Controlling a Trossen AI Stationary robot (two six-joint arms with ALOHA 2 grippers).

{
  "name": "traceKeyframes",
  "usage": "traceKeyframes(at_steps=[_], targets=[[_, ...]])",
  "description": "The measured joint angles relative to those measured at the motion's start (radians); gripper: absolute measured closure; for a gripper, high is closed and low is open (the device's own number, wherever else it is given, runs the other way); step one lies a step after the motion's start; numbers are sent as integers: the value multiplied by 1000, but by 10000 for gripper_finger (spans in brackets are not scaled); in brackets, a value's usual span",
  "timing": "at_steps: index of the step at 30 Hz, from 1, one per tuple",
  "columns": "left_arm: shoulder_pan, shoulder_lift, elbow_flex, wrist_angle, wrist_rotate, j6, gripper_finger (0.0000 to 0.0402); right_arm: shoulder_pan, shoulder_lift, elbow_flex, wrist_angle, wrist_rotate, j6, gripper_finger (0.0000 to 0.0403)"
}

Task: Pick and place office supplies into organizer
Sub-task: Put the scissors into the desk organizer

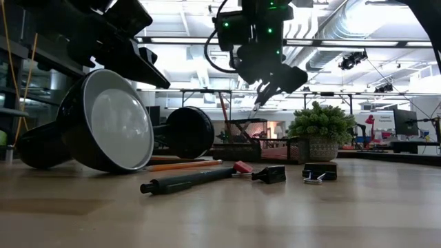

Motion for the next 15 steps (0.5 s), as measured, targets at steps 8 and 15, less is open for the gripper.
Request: traceKeyframes(at_steps=[8, 15], targets=[[0, 0, 0, 0, 0, 0, 309, 0, 0, 0, 1, -18, 10, 377], [0, 0, 0, 1, 0, 0, 309, 0, 1, 0, 8, 19, 19, 397]])
